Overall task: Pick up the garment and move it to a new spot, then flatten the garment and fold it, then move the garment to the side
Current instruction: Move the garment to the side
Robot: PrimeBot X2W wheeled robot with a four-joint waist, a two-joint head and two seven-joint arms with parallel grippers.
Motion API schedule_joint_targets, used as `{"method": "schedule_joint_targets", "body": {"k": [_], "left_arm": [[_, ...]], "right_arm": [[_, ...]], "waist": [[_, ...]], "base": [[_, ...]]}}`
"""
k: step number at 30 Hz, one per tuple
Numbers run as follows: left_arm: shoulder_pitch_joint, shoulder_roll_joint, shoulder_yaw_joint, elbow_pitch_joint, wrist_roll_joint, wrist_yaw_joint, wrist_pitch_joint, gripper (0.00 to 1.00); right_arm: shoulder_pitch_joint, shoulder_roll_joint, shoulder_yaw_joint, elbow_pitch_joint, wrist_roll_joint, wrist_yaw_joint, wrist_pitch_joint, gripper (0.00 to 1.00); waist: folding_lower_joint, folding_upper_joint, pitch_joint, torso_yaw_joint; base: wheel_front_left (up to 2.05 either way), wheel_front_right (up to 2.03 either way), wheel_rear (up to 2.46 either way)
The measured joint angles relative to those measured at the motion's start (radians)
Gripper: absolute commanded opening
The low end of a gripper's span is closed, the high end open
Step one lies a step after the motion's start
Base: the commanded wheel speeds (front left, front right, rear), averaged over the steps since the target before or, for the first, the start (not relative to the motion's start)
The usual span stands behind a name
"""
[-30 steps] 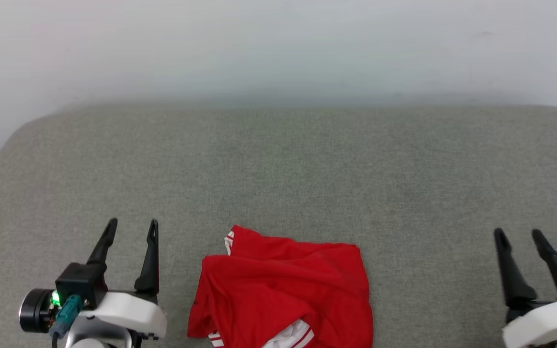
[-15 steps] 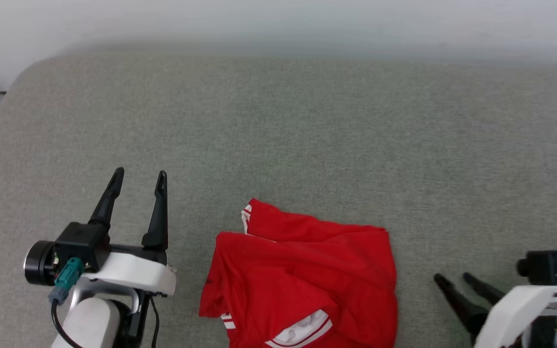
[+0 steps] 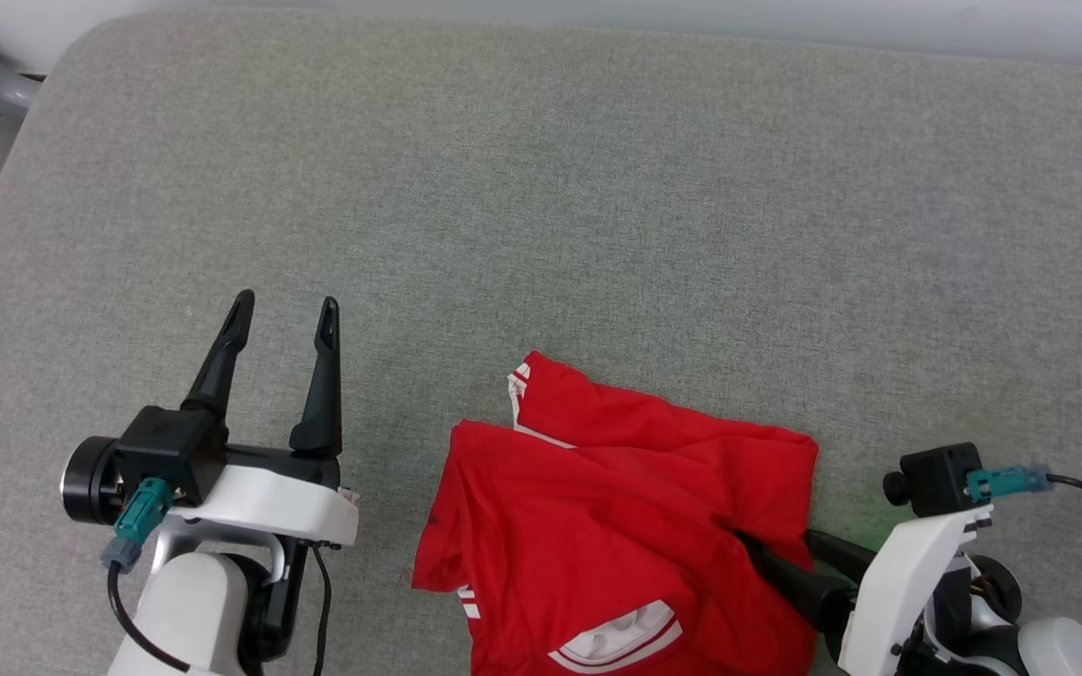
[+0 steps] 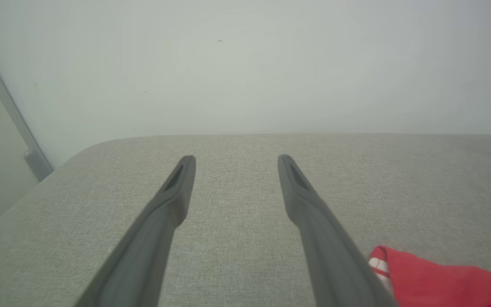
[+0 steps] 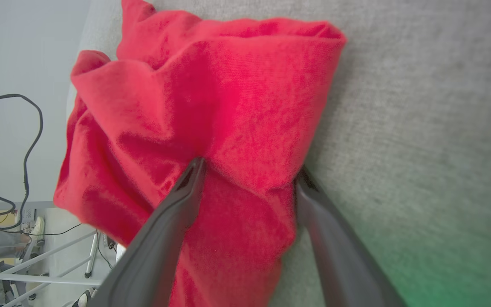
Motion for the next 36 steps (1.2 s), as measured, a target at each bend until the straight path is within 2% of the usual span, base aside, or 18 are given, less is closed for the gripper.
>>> {"method": "schedule_joint_targets", "body": {"k": [1,2,3,4,14,19,29,36], "left_arm": [[0.0,-0.005,0.005,0.002,0.003,-0.002,0.0,1.0],[0.0,-0.01,0.01,0.003,0.008,-0.007,0.0,1.0],[0.0,-0.014,0.013,0.003,0.01,-0.01,0.0,1.0],[0.0,-0.018,0.016,0.005,0.014,-0.011,0.0,1.0],[0.009,-0.036,0.048,0.02,0.052,-0.042,0.0,1.0],[0.048,-0.039,0.054,0.015,0.069,-0.05,0.0,1.0],[0.086,-0.033,0.062,-0.04,0.086,-0.059,0.0,1.0],[0.055,-0.014,0.055,-0.107,0.105,-0.062,0.003,1.0]], "right_arm": [[-0.005,-0.001,0.004,0.009,0.0,0.001,0.009,1.0],[-0.009,0.0,0.006,0.015,0.003,0.001,0.017,0.55],[-0.014,-0.001,0.011,0.018,0.004,0.001,0.021,0.2],[-0.02,0.0,0.013,0.024,0.005,0.001,0.028,0.0],[-0.03,-0.005,0.02,0.002,-0.049,0.0,0.011,0.0],[-0.021,-0.041,-0.022,-0.055,-0.11,-0.001,0.019,0.0],[-0.005,-0.143,-0.079,-0.214,-0.221,-0.001,0.102,0.0],[-0.063,-0.165,-0.111,-0.25,-0.237,-0.001,0.132,0.0]], "waist": [[0.0,0.0,0.003,0.001],[-0.0001,0.0,0.005,0.002],[-0.0002,0.0,0.007,0.002],[-0.0001,0.0,0.007,0.002],[0.0,0.0,-0.039,-0.013],[-0.0001,0.0,-0.087,-0.047],[-0.0001,0.0,-0.125,-0.21],[-0.0001,0.0,-0.08,-0.353]], "base": [[0.0,0.0,0.0],[0.0,0.0,0.0],[0.0,0.0,0.0],[0.0,0.0,0.0],[0.0,0.0,0.0],[0.0,0.0,0.0],[0.0,0.0,0.0],[0.0,0.0,0.0]]}}
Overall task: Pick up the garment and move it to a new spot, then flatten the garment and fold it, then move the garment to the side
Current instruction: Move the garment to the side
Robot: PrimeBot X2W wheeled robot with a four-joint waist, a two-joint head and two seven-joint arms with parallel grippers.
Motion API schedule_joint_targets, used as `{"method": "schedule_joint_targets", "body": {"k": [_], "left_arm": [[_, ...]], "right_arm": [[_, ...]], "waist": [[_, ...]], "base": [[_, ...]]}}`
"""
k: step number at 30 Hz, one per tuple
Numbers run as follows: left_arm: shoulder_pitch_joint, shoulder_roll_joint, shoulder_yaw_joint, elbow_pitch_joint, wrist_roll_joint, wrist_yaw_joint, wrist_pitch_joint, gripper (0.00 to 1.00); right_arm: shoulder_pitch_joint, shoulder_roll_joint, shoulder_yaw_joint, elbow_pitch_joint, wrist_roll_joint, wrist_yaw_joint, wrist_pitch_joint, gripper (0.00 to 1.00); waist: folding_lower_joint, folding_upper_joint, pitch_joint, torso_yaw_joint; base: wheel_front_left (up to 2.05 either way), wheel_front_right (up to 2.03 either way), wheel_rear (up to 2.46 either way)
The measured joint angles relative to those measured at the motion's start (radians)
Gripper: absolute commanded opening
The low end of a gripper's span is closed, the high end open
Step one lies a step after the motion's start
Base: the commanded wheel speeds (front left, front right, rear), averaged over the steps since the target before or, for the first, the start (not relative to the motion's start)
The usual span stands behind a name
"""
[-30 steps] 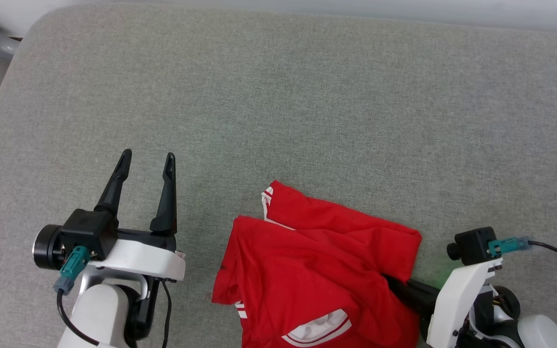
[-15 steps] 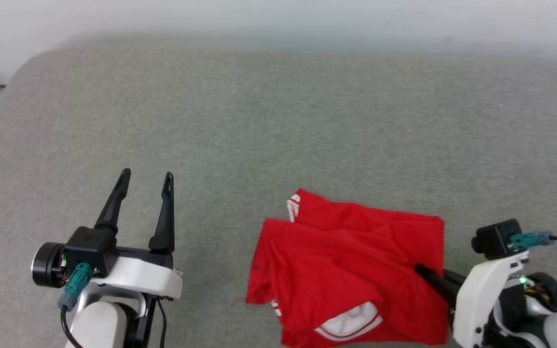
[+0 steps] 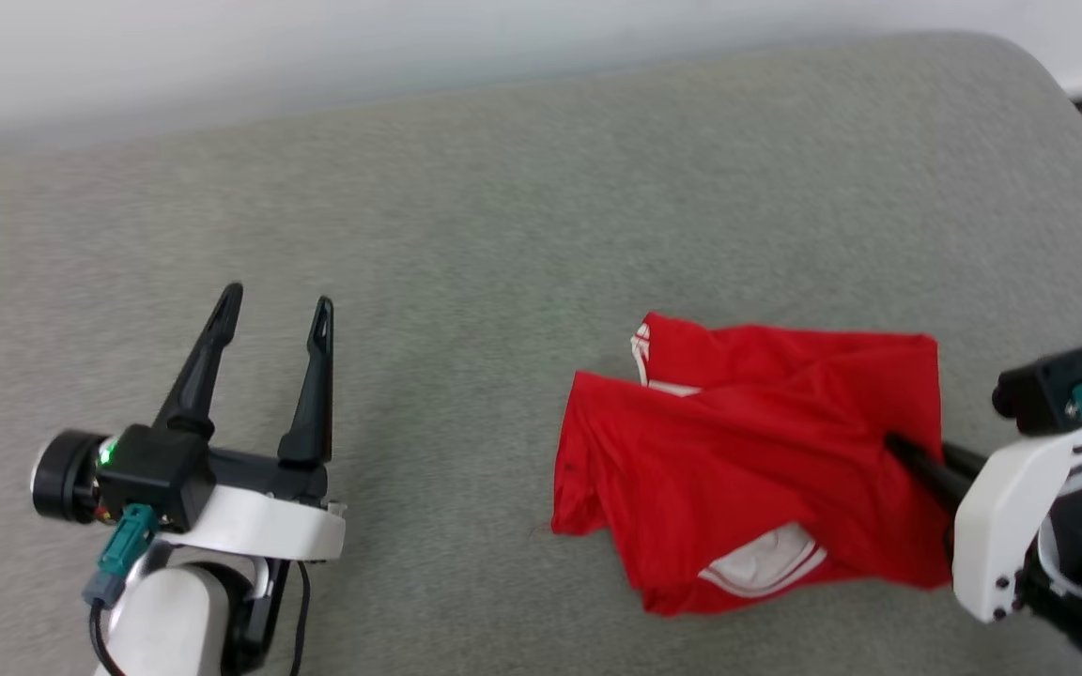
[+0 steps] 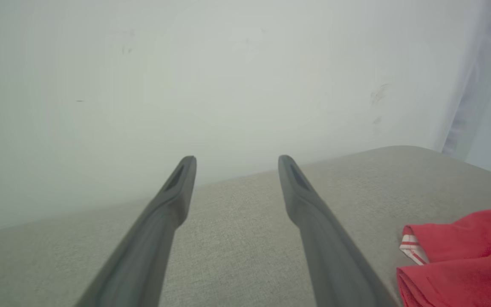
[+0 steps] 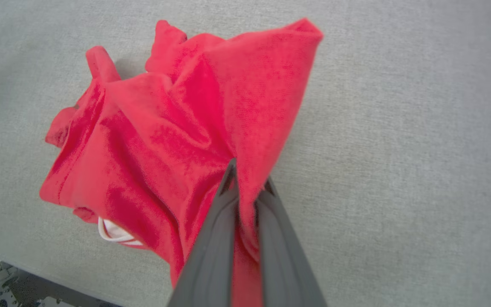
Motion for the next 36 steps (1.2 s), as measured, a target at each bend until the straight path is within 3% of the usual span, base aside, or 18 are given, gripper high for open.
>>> {"method": "schedule_joint_targets", "body": {"k": [8,17,28,33,34,36], "left_arm": [[-0.068,0.056,-0.012,-0.126,0.037,-0.011,0.067,1.0],[-0.144,0.114,-0.04,-0.268,0.071,-0.036,0.156,1.0],[-0.243,0.128,-0.091,-0.358,0.086,-0.055,0.211,1.0],[-0.273,0.126,-0.108,-0.361,0.087,-0.061,0.212,1.0],[-0.275,0.125,-0.11,-0.361,0.087,-0.061,0.212,1.0],[-0.277,0.123,-0.115,-0.354,0.087,-0.061,0.207,1.0]], "right_arm": [[-0.197,-0.012,-0.018,0.148,0.014,0.0,-0.046,0.0],[-0.392,-0.069,-0.135,0.382,-0.022,0.0,-0.14,0.0],[-0.596,-0.096,-0.378,0.635,-0.2,0.0,-0.303,0.0],[-0.652,-0.092,-0.421,0.759,-0.259,0.0,-0.381,0.0],[-0.659,-0.085,-0.43,0.781,-0.266,0.0,-0.396,0.15],[-0.67,-0.073,-0.46,0.827,-0.292,0.0,-0.426,0.62]], "waist": [[0.0001,0.0,0.139,-0.113],[0.0002,0.0,0.311,-0.188],[0.0002,0.0,0.459,-0.154],[0.0002,0.0,0.485,-0.116],[0.0002,0.0,0.487,-0.11],[0.0002,-0.0001,0.487,-0.101]], "base": [[0.0,0.0,0.0],[0.0,0.0,0.0],[0.0,0.0,0.0],[0.0,0.0,0.0],[0.0,0.0,0.0],[0.0,0.0,0.0]]}}
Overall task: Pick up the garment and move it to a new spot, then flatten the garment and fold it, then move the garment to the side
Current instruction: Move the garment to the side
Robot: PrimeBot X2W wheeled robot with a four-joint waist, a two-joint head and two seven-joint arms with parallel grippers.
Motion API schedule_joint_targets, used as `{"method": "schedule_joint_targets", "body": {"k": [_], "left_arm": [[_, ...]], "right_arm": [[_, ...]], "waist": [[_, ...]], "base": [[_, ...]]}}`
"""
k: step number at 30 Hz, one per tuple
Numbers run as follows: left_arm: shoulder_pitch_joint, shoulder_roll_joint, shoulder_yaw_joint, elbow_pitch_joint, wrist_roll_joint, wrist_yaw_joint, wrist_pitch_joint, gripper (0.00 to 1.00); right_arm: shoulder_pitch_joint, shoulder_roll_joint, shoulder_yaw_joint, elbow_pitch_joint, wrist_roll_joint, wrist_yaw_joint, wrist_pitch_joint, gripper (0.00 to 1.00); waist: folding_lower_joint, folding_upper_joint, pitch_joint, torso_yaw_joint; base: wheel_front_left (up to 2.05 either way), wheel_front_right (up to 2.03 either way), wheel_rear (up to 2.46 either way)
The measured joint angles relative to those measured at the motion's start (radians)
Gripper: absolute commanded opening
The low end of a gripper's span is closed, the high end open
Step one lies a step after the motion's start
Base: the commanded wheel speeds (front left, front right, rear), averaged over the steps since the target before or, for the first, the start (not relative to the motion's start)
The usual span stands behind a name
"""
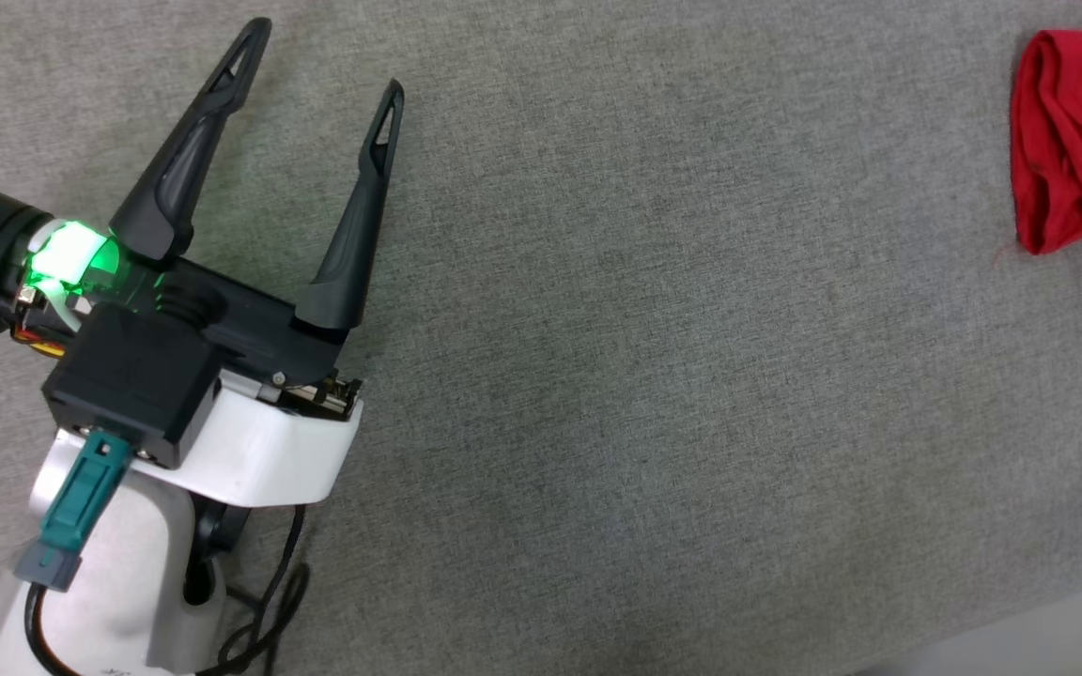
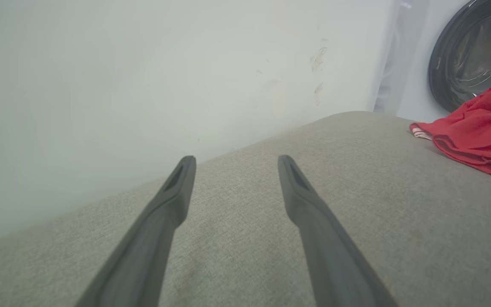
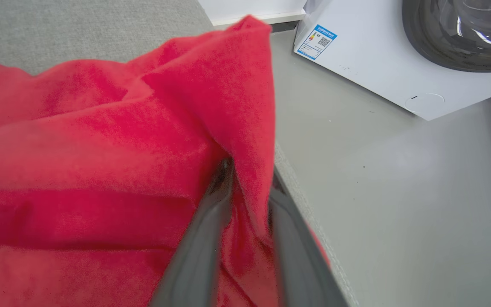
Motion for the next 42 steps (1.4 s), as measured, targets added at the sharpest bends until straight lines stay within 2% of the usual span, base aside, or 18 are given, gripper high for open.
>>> {"method": "schedule_joint_targets", "body": {"k": [1,4,11,15,19,25,32,36,42], "left_arm": [[0.0,0.0,-0.001,0.004,0.0,0.0,-0.003,1.0],[0.0,-0.003,-0.005,0.018,-0.002,0.003,-0.012,1.0],[0.031,-0.028,-0.021,0.087,-0.02,0.019,-0.057,1.0],[0.083,-0.049,-0.022,0.139,-0.04,0.042,-0.086,1.0],[0.149,-0.071,-0.019,0.197,-0.069,0.064,-0.114,1.0],[0.227,-0.094,-0.008,0.265,-0.1,0.093,-0.136,1.0],[0.27,-0.102,0.025,0.312,-0.126,0.128,-0.152,1.0],[0.285,-0.105,0.041,0.339,-0.146,0.137,-0.158,1.0],[0.305,-0.106,0.064,0.396,-0.16,0.156,-0.172,1.0]], "right_arm": [[-0.003,0.004,-0.012,0.019,-0.013,0.0,-0.014,1.0],[-0.008,0.011,-0.056,0.068,-0.051,0.0,-0.071,1.0],[0.009,0.007,-0.128,0.1,-0.113,0.0,-0.311,1.0],[0.073,0.016,-0.121,0.098,-0.115,0.0,-0.421,1.0],[0.162,0.055,-0.096,0.068,-0.097,0.0,-0.489,1.0],[0.299,0.134,-0.051,-0.053,-0.06,0.0,-0.526,1.0],[0.459,0.257,-0.007,-0.253,-0.073,0.0,-0.533,1.0],[0.54,0.345,0.029,-0.384,-0.089,0.0,-0.506,1.0],[0.644,0.412,0.116,-0.574,-0.096,0.0,-0.449,1.0]], "waist": [[0.0,0.0,-0.003,0.003],[-0.0001,0.0,-0.02,0.01],[-0.0001,0.0,-0.098,0.03],[-0.0002,0.0,-0.165,0.046],[-0.0003,0.0,-0.242,0.065],[-0.0005,0.0,-0.346,0.104],[-0.0005,0.0001,-0.432,0.163],[-0.0005,0.0001,-0.471,0.199],[-0.0004,0.0,-0.523,0.252]], "base": [[0.0,0.0,0.0],[0.0,0.0,0.0],[0.0,0.0,0.0],[0.0,0.0,0.0],[0.0,0.0,0.0],[0.0,0.0,0.0],[0.0,0.0,0.0],[0.0,0.0,0.0],[0.0,0.0,0.0]]}}
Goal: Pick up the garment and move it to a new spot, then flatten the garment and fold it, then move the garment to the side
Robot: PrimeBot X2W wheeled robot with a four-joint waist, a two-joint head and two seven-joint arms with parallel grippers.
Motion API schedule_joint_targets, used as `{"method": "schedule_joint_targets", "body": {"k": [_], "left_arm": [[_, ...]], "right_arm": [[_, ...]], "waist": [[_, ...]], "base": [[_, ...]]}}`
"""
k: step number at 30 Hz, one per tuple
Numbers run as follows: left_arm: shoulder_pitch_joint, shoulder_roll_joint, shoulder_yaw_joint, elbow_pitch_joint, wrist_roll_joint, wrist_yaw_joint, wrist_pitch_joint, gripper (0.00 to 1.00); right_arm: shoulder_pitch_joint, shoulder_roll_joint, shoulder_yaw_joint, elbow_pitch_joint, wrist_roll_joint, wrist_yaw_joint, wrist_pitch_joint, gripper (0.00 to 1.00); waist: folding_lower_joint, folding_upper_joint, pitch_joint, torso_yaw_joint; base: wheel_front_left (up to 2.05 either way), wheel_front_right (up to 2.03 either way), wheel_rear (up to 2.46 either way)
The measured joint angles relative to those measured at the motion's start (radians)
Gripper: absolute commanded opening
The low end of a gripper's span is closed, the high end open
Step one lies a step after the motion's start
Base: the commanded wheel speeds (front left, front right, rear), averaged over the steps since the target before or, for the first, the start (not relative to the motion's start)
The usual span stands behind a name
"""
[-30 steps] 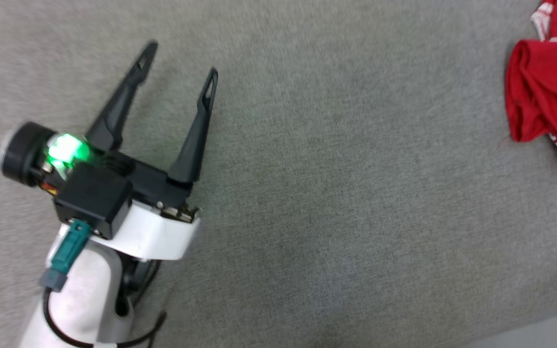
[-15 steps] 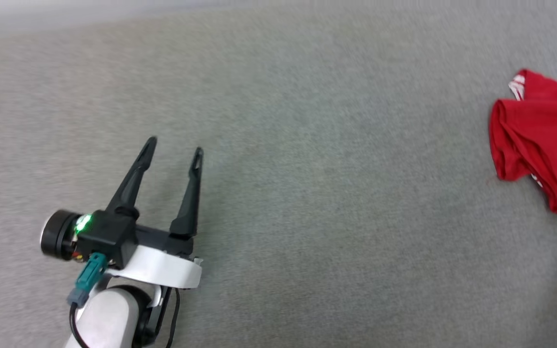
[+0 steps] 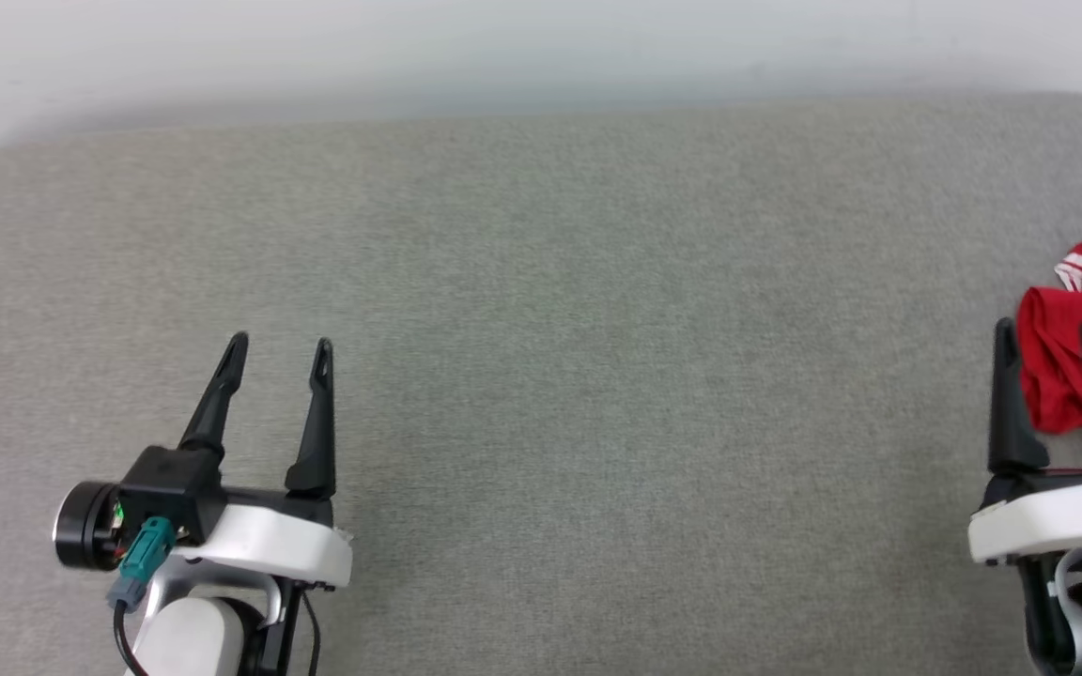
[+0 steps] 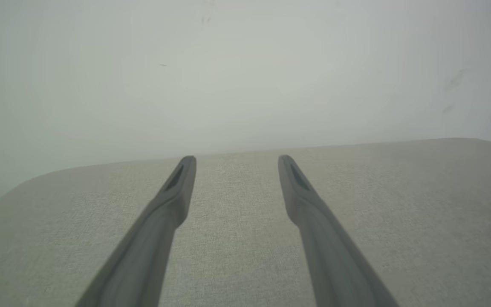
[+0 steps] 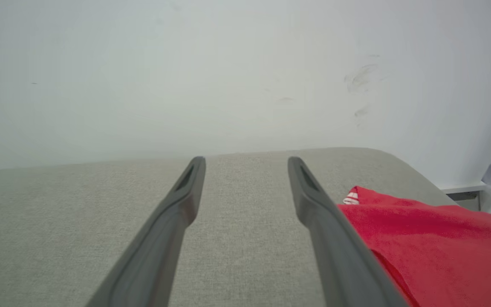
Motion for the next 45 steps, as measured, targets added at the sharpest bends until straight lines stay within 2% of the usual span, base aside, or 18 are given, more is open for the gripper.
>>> {"method": "schedule_joint_targets", "body": {"k": [7,13,24,45], "left_arm": [[0.045,0.005,0.03,0.06,-0.016,0.015,-0.017,1.0],[0.094,0.007,0.031,0.097,-0.018,0.014,-0.026,1.0],[0.163,-0.003,0.014,0.126,-0.026,0.006,-0.033,1.0],[0.183,-0.008,0.016,0.136,-0.033,0.003,-0.035,1.0]], "right_arm": [[0.105,0.018,0.082,-0.167,0.008,0.0,0.063,1.0],[0.206,0.019,0.108,-0.24,0.043,0.0,0.103,1.0],[0.321,0.019,0.109,-0.291,0.053,0.0,0.145,1.0],[0.335,0.019,0.112,-0.31,0.032,0.0,0.162,1.0]], "waist": [[0.0,0.0,-0.066,0.042],[0.0001,0.0,-0.126,0.053],[0.0001,0.0001,-0.21,0.04],[0.0003,0.0,-0.218,0.05]], "base": [[0.0,0.0,0.0],[0.0,0.0,0.0],[0.0,0.0,0.0],[0.0,0.0,0.0]]}}
